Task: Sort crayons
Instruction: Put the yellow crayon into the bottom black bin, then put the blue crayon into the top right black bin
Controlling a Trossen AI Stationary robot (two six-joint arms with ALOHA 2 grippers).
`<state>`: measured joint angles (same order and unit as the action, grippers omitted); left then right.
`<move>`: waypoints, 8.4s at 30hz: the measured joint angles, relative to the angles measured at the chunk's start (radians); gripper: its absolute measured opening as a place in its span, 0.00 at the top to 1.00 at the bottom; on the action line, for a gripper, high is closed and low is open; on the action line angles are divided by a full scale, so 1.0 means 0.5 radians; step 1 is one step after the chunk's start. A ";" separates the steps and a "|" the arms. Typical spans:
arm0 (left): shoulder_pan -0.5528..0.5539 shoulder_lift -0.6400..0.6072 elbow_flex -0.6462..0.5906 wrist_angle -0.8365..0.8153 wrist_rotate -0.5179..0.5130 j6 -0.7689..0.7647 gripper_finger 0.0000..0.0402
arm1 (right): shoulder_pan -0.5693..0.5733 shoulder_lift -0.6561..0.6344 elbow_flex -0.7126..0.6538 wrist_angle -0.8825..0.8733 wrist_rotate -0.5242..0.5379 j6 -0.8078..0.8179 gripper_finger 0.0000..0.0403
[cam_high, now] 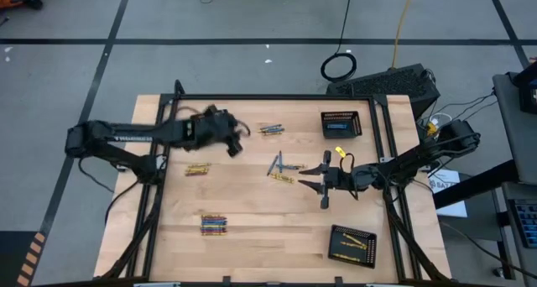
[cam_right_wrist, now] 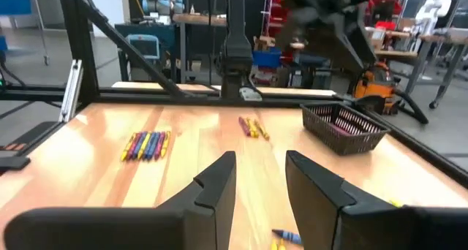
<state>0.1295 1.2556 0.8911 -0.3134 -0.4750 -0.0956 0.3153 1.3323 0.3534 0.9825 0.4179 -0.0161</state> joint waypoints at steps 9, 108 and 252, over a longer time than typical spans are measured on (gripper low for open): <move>-0.450 0.373 -0.651 1.986 0.179 0.325 0.61 | 0.027 -0.084 0.000 -0.459 -0.007 0.022 0.74; -2.029 0.175 -0.670 -0.517 0.196 -1.629 0.61 | 0.048 0.249 0.414 -0.805 -0.158 -0.143 0.74; -1.028 0.390 -0.611 2.014 0.169 0.622 0.73 | 0.861 0.208 1.178 -3.274 -1.259 2.433 0.69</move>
<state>-0.3844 1.4506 0.5858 0.6937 -0.3904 0.2153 0.7456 1.4363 0.9424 -0.6546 -0.2117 1.2006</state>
